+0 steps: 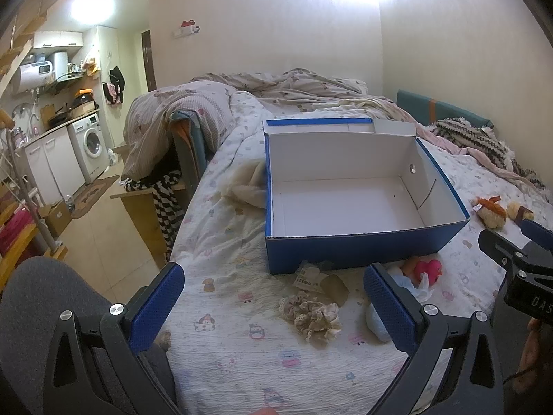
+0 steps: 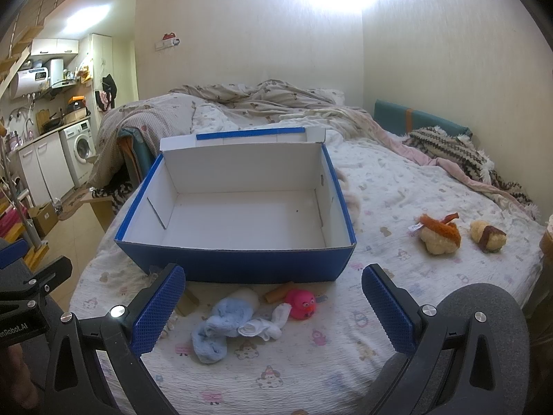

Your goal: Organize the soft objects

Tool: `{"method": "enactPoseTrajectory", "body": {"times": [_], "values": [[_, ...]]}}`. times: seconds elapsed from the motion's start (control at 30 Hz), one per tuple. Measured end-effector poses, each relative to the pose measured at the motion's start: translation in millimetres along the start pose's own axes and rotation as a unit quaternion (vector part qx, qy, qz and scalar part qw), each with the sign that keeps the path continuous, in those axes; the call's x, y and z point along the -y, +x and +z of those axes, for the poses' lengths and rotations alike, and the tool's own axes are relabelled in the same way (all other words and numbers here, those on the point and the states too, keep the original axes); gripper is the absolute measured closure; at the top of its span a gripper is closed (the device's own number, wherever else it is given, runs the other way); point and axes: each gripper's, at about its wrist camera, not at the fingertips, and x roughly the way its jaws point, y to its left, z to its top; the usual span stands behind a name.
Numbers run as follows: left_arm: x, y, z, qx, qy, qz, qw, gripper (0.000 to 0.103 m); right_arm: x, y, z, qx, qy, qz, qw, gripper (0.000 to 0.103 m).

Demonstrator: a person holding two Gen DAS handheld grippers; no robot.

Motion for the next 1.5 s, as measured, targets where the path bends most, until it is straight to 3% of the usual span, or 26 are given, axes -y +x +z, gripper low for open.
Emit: {"method": "enactPoseTrajectory", "body": {"times": [1.33, 1.5], "values": [[-1.0, 0.0, 0.2, -0.003, 0.000, 0.001, 1.0000, 0.000, 1.2, 0.8, 0.7, -0.001, 0.001, 0.002, 1.000, 0.000], [-2.1, 0.2, 0.0, -0.007, -0.002, -0.001, 1.0000, 0.000, 8.5, 7.4, 3.9, -0.018, 0.017, 0.013, 1.000, 0.000]]}}
